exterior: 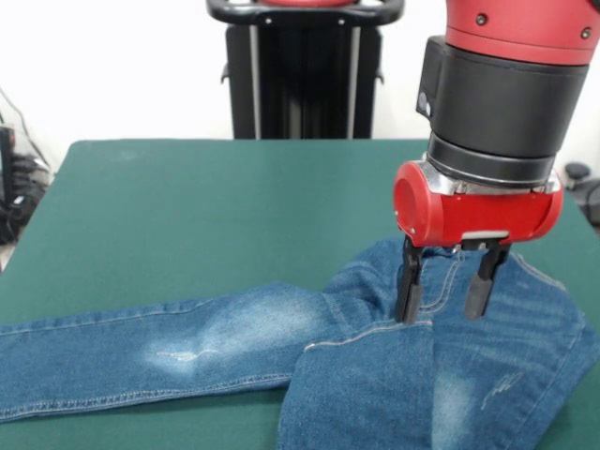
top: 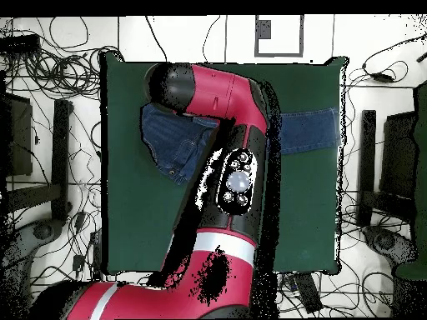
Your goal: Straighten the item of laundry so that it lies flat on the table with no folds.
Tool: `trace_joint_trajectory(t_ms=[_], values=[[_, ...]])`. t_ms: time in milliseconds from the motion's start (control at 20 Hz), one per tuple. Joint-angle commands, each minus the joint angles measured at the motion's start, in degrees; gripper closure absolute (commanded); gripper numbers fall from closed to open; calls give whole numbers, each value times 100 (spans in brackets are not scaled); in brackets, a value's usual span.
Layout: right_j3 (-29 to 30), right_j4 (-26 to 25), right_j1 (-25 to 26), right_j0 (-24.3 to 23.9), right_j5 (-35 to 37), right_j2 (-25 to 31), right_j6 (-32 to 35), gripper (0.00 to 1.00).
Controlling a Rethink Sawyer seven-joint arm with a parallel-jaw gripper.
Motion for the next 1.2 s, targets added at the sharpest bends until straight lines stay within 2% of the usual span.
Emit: trace_joint_trajectory(t_ms=[50,1200], values=[[822,246,189,106,-290,502,1866,0],[759,275,388,126,-300,384,2079,0]])
